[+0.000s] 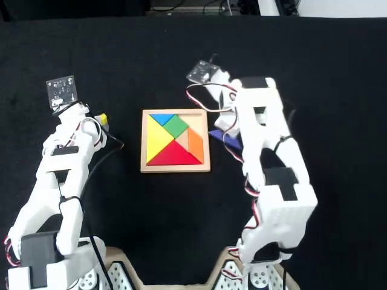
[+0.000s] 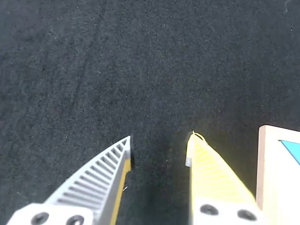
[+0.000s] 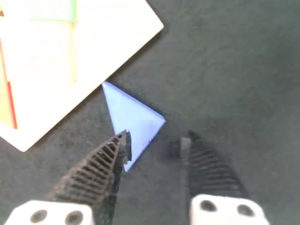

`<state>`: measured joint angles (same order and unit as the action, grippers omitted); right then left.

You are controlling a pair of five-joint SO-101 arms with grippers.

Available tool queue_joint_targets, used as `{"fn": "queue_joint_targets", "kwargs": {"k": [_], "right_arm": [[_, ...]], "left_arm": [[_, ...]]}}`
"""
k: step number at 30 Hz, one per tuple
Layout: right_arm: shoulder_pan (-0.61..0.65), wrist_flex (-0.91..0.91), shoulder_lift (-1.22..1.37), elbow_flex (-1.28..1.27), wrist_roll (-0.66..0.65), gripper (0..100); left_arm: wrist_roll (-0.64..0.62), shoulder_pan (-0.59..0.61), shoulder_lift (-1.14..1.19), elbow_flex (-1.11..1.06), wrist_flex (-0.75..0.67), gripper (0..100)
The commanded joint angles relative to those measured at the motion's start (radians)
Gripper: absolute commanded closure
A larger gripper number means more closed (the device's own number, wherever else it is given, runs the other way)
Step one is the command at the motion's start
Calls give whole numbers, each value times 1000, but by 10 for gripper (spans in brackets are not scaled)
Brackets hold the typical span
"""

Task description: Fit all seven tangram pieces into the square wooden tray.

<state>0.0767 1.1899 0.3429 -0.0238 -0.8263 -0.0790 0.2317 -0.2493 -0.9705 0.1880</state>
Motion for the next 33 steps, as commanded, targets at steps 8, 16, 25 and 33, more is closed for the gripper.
{"fn": "queue_joint_targets", "kwargs": {"k": [8, 16, 25, 33], "right_arm": [[40, 43, 76, 15, -161, 744], [28, -11, 120, 15, -183, 744], [28, -38, 128, 13, -189, 763], [26, -43, 128, 13, -189, 868]], "left_arm": [[3, 10, -5, 18, -23, 805], [3, 10, -5, 18, -23, 805], [3, 10, -5, 18, -23, 805], [3, 10, -5, 18, -23, 805]]}}
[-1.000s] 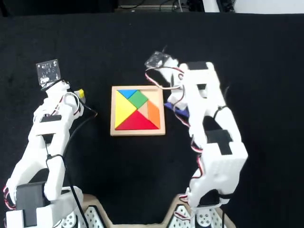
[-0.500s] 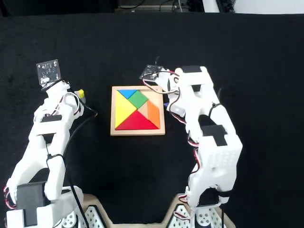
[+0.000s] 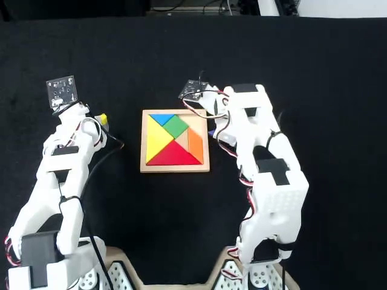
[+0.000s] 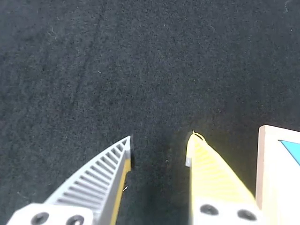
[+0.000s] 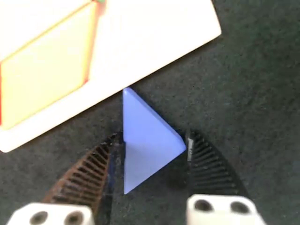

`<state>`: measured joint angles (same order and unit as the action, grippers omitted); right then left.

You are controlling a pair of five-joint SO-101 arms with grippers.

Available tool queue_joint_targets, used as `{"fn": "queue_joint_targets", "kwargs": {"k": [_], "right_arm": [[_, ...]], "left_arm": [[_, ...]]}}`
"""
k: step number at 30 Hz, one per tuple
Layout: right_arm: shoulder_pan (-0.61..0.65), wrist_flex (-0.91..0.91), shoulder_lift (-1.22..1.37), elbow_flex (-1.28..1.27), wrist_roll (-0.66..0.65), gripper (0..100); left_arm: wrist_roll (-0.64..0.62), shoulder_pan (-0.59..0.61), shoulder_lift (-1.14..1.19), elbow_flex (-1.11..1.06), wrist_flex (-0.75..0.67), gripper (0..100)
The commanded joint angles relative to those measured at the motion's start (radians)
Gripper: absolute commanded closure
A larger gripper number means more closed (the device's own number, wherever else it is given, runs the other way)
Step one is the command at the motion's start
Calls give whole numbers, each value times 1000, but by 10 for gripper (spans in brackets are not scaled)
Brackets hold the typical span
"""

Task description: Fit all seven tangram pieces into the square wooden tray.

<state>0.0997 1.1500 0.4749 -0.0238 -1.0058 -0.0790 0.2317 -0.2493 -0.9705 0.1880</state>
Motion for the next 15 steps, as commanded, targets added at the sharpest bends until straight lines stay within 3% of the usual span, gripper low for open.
{"fn": "queue_joint_targets", "kwargs": {"k": [1, 9, 15], "right_arm": [[2, -3, -4, 13, -9, 868], [-2, 2, -38, 50, -5, 871], [-12, 127, -147, 165, -5, 871]], "left_arm": [[3, 10, -5, 18, -23, 805], [3, 10, -5, 18, -23, 805], [3, 10, -5, 18, -23, 805]]}}
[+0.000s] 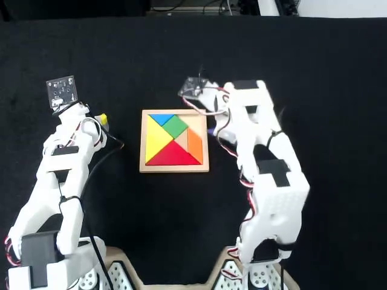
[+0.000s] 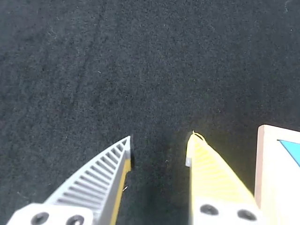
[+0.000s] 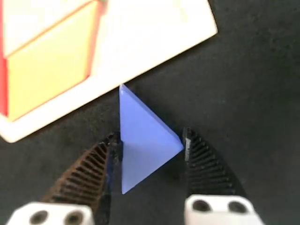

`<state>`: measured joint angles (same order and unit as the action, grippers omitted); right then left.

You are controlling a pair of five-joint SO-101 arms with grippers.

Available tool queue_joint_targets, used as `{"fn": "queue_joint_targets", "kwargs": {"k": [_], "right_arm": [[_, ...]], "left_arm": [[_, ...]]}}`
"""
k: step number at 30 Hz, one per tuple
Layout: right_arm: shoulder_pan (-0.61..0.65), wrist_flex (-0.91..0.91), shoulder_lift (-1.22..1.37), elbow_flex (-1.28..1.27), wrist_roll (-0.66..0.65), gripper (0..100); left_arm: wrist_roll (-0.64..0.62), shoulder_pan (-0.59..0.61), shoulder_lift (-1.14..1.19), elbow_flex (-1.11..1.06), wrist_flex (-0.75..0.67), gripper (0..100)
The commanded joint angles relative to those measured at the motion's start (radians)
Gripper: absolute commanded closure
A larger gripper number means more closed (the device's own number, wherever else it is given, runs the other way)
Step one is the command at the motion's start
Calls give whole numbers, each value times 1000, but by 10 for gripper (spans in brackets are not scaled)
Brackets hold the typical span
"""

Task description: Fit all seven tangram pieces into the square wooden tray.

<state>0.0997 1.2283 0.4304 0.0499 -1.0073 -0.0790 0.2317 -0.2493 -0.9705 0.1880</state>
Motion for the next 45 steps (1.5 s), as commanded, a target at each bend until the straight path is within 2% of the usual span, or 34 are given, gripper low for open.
{"fn": "queue_joint_targets", "kwargs": {"k": [1, 5, 12, 16, 24, 32, 40, 42, 45], "right_arm": [[-11, 63, -116, 108, -3, 871], [3, 75, -136, 136, 12, 871], [132, -60, -70, 137, 272, 871], [199, -86, -33, 137, 350, 871], [232, -167, 71, 168, 416, 871], [229, -77, 173, 312, 420, 868], [219, -23, 196, 325, 417, 866], [219, -9, 194, 325, 419, 840], [216, 0, 191, 328, 420, 737]], "left_arm": [[3, 10, -5, 18, -23, 805], [3, 10, -5, 18, -23, 805], [3, 10, -5, 18, -23, 805], [3, 10, -5, 18, -23, 805], [3, 8, -5, 18, -23, 805], [3, 8, -5, 18, -23, 805], [3, 8, -5, 18, -23, 805], [3, 8, -5, 18, -23, 805], [3, 8, -5, 18, -23, 805]]}}
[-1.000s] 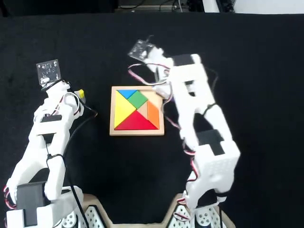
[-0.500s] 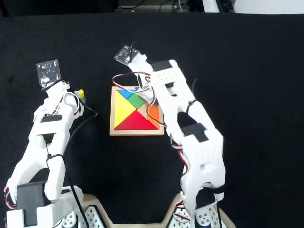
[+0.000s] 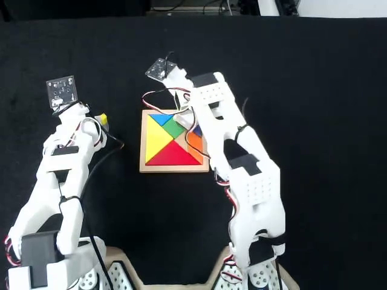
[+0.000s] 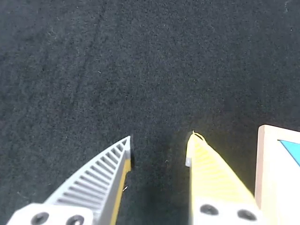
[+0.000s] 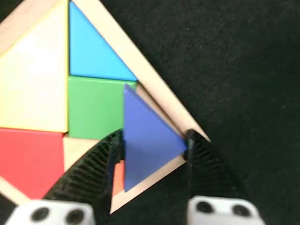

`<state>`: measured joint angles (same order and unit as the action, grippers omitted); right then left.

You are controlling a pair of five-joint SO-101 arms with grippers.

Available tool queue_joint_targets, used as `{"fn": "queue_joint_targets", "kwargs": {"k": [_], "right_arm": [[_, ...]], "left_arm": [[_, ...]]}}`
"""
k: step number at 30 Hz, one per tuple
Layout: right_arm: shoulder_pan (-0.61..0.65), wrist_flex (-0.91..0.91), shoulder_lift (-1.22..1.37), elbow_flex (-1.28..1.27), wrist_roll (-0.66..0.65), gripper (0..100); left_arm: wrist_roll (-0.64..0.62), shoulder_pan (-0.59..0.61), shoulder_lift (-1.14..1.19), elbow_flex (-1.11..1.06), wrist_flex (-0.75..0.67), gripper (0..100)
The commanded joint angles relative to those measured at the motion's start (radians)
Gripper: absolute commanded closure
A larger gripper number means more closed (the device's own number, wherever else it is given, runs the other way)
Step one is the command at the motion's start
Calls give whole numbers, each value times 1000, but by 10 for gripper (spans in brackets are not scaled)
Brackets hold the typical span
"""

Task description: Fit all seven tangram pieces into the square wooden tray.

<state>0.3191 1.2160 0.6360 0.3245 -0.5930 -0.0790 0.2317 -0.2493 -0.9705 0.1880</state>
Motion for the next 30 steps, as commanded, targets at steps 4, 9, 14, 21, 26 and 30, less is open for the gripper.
{"fn": "queue_joint_targets", "kwargs": {"k": [4, 9, 14, 21, 26, 30], "right_arm": [[-9, 2, -13, 53, -2, 747], [-9, 5, -16, 56, -2, 757], [-38, 57, -88, 134, -2, 774], [-43, -37, -4, 124, 0, 951], [-29, -8, 107, 163, 0, 985], [-48, 114, 62, 302, 5, 988]], "left_arm": [[3, 8, -5, 18, -23, 805], [3, 8, -6, 18, -23, 805], [3, 8, -6, 18, -23, 805], [3, 8, -6, 18, -23, 805], [3, 10, -6, 18, -23, 805], [3, 10, -6, 18, -23, 805]]}}
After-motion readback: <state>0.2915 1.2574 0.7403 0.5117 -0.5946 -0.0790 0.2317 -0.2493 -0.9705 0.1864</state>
